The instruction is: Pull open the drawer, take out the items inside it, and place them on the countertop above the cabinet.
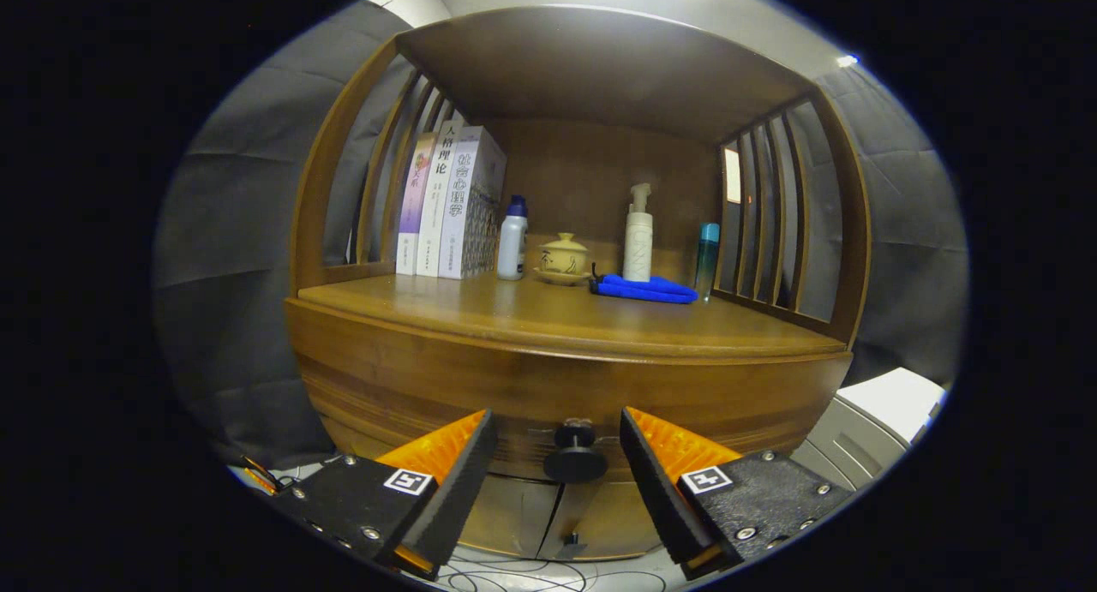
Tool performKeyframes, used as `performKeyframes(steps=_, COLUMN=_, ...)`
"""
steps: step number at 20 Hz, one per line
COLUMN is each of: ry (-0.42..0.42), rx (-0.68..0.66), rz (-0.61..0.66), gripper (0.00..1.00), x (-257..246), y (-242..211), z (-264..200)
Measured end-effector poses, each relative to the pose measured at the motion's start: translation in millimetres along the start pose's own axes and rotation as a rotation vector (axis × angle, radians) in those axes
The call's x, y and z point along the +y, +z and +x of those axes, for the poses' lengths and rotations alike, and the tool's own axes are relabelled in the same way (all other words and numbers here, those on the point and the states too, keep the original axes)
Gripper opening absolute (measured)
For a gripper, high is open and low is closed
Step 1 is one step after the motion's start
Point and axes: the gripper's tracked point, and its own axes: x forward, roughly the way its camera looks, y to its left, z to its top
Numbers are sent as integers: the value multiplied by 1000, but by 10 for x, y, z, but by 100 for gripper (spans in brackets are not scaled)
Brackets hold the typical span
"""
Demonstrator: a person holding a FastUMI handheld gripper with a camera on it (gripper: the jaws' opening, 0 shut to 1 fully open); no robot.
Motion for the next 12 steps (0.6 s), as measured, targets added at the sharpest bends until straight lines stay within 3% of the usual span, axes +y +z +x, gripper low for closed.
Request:
performKeyframes(steps=7, ry=-17, rx=10, rz=29, gripper=73, x=-66, y=-202, z=53)
performKeyframes(steps=10, ry=-26, rx=3, rz=26, gripper=51, x=-82, y=-207, z=88)
performKeyframes(steps=12, ry=-28, rx=1, rz=30, gripper=49, x=-79, y=-198, z=88)
